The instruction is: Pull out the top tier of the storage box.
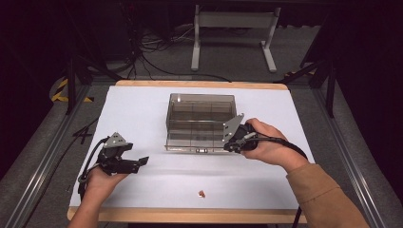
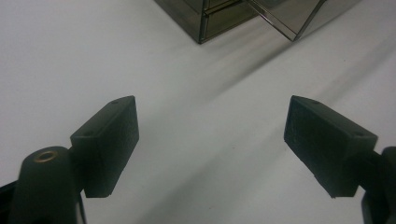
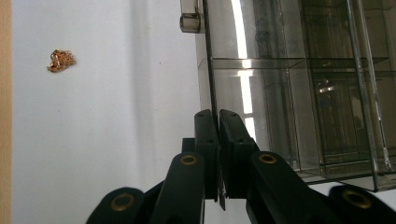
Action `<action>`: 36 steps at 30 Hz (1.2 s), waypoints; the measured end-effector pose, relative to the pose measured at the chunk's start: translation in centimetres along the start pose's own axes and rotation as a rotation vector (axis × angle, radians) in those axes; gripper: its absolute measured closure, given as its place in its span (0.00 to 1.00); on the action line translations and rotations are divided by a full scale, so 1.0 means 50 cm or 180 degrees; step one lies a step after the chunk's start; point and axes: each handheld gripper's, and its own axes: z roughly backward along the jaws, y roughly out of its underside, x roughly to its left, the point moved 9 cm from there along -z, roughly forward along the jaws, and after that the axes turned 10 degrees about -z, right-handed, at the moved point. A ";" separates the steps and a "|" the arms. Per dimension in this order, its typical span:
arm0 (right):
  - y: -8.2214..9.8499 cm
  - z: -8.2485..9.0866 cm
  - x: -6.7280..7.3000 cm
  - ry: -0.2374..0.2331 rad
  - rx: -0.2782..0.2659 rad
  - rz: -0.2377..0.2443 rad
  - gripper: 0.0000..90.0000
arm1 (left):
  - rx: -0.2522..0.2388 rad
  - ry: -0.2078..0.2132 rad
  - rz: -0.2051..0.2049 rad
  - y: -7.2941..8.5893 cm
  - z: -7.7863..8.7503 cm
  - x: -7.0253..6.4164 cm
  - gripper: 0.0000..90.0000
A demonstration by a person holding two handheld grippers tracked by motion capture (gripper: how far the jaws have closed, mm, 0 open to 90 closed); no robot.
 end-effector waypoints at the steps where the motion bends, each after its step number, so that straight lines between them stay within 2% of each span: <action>1: 0.000 0.000 0.002 -0.0003 -0.0002 -0.0004 0.97 | 0.0001 -0.0001 -0.0002 0.000 0.000 0.000 0.21; 12: 0.006 -0.014 0.010 0.0023 0.0059 0.0073 0.98 | 0.0006 -0.0001 0.0013 0.000 0.000 0.001 0.21; 17: 0.006 -0.012 0.011 0.0044 0.0054 0.0046 0.96 | 0.0023 0.0009 0.0007 0.001 -0.002 0.001 0.21; 23: -0.005 0.004 0.013 0.0055 -0.0053 0.0020 0.93 | 0.0026 0.0017 0.0004 -0.003 -0.007 0.003 0.21; 28: -0.007 0.015 0.017 0.0043 -0.0089 -0.0056 0.90 | 0.0028 0.0024 0.0015 -0.004 -0.009 0.002 0.21; 30: -0.015 0.024 0.020 -0.0007 -0.0188 -0.0093 0.87 | 0.0020 0.0031 0.0029 -0.004 -0.009 0.002 0.21; 32: -0.018 0.028 0.019 0.0008 -0.0226 -0.0112 0.86 | 0.0026 0.0044 0.0026 -0.004 -0.009 0.003 0.21; 34: -0.026 0.037 0.024 -0.0039 -0.0309 -0.0215 0.83 | 0.0024 0.0028 0.0011 -0.006 -0.009 0.005 0.21; 36: -0.027 0.039 0.026 -0.0034 -0.0318 -0.0256 0.82 | 0.0016 0.0022 0.0006 -0.007 -0.010 0.006 0.21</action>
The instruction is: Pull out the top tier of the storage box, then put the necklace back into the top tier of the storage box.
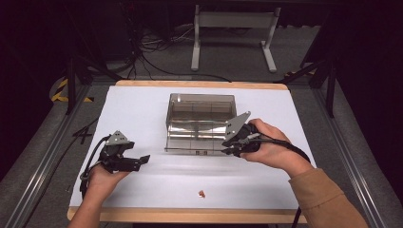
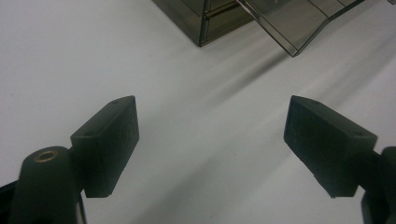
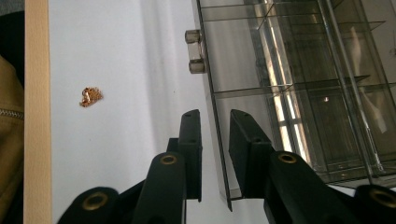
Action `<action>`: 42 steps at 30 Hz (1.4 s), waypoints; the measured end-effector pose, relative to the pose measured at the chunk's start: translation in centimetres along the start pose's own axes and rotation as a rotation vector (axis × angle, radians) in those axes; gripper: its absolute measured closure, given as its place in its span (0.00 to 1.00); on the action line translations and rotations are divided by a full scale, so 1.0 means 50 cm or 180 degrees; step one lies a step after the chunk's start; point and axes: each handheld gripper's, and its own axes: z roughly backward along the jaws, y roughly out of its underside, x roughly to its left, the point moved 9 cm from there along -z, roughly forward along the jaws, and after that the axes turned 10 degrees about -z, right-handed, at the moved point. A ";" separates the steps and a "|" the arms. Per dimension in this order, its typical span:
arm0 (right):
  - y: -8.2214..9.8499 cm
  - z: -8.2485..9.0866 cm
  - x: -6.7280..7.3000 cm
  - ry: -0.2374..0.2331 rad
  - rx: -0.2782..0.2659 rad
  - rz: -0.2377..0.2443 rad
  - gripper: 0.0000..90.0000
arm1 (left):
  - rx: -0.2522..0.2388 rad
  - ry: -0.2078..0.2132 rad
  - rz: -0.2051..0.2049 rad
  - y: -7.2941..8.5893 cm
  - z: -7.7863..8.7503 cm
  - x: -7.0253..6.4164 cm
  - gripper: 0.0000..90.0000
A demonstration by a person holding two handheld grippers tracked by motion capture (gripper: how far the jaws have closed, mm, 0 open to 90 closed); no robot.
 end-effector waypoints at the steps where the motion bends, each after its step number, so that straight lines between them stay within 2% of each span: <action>1: -0.001 0.001 0.002 -0.0025 -0.0011 -0.0015 0.80 | -0.0006 0.0010 -0.0007 -0.002 -0.001 -0.001 0.21; 2: -0.001 0.001 0.002 -0.0025 -0.0011 -0.0015 0.80 | -0.0006 0.0010 -0.0007 -0.002 -0.001 -0.001 0.21; 5: -0.008 0.005 0.009 -0.0070 -0.0121 -0.0205 0.75 | -0.0006 0.0014 -0.0015 -0.004 -0.001 -0.001 0.21; 12: -0.014 0.005 0.027 -0.0158 -0.0206 -0.0365 0.72 | 0.0002 0.0028 0.0006 -0.004 -0.004 -0.003 0.21; 42: -0.035 -0.063 0.100 -0.0400 -0.0096 -0.0234 0.69 | 0.0015 0.0028 -0.0009 -0.005 -0.001 -0.003 0.21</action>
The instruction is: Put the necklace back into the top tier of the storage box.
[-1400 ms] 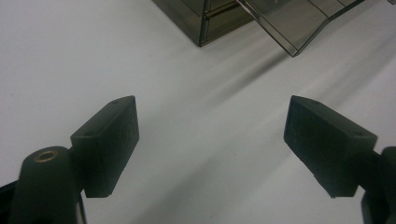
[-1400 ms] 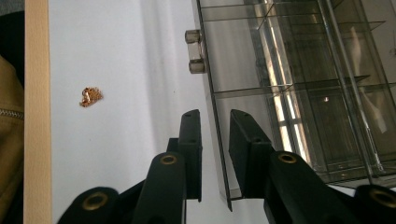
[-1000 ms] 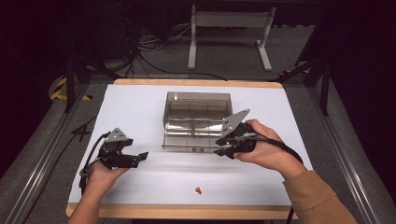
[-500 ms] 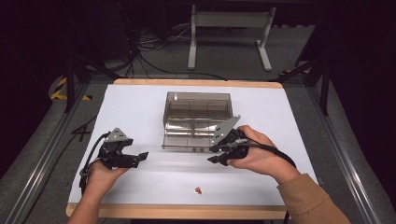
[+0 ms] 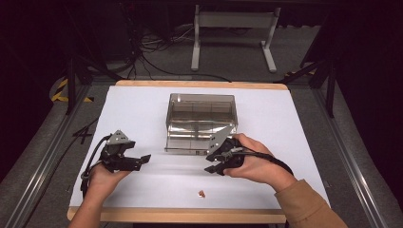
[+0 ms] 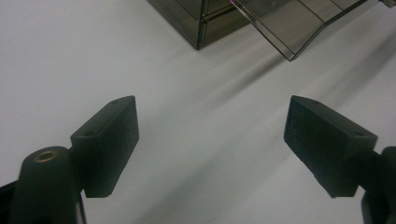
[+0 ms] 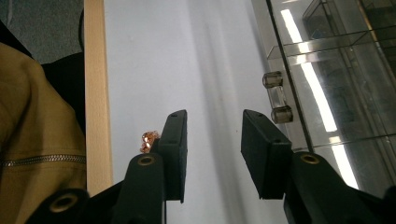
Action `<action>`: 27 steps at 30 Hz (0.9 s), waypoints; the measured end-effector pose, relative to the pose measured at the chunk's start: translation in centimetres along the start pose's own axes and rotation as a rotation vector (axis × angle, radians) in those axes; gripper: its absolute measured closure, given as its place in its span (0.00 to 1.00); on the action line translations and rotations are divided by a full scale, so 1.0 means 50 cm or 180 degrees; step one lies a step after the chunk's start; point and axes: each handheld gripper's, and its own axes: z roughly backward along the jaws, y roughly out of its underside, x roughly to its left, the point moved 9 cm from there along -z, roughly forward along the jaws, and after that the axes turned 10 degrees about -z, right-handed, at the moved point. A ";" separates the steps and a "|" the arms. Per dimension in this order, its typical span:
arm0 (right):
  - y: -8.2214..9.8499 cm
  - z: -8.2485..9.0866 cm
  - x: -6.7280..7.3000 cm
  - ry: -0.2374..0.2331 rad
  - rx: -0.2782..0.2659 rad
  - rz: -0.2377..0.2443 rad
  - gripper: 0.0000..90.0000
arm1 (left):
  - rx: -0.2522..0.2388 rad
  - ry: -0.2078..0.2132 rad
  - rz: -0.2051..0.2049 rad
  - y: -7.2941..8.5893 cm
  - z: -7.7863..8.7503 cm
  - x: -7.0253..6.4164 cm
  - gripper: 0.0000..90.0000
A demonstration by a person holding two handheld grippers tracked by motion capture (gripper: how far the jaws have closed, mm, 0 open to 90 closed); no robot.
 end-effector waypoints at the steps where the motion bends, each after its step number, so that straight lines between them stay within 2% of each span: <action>1: 0.000 0.000 0.000 0.0000 0.0000 0.0000 0.69 | -0.0003 0.0003 0.0002 0.000 0.000 0.000 0.21; 5: 0.000 -0.010 0.003 0.0000 -0.0007 0.0042 0.67 | -0.0013 0.0002 0.0021 0.000 0.000 -0.001 0.21; 19: 0.011 -0.052 0.022 -0.0140 0.0089 0.0079 0.68 | -0.0013 -0.0016 -0.0011 0.000 0.000 0.001 0.21; 27: 0.017 -0.070 0.029 -0.0128 0.0110 0.0127 0.66 | -0.0017 -0.0015 -0.0012 0.000 0.000 0.002 0.21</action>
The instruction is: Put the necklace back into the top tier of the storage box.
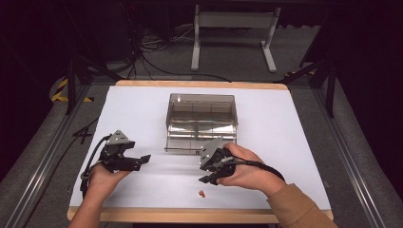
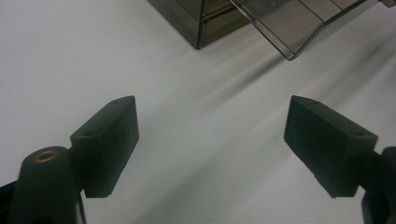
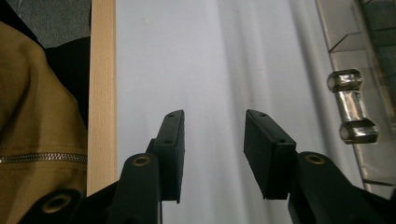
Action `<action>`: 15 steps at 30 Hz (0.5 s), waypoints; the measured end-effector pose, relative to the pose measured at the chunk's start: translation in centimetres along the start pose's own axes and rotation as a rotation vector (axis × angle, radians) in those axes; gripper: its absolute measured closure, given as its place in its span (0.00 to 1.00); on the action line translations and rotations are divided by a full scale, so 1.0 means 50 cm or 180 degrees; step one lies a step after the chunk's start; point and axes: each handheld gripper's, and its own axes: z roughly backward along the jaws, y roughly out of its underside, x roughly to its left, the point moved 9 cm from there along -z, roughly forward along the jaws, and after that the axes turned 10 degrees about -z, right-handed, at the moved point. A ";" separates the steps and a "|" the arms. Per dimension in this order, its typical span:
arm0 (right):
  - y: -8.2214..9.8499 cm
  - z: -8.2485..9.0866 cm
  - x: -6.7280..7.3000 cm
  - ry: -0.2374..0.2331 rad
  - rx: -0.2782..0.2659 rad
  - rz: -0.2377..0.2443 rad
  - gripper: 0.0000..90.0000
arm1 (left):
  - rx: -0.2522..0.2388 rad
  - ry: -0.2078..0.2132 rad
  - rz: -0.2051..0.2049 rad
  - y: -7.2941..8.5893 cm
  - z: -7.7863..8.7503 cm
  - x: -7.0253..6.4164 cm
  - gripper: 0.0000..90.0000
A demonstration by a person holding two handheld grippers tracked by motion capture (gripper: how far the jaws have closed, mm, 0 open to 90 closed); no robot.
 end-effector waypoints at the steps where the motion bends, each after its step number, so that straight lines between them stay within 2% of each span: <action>1: 0.001 -0.002 0.002 -0.0012 0.0013 -0.0005 0.66 | 0.0002 -0.0001 0.0000 0.000 0.000 0.000 0.21; 15: 0.017 -0.045 0.031 -0.0152 0.0187 0.0085 0.66 | -0.0002 -0.0001 0.0004 0.000 0.000 0.000 0.21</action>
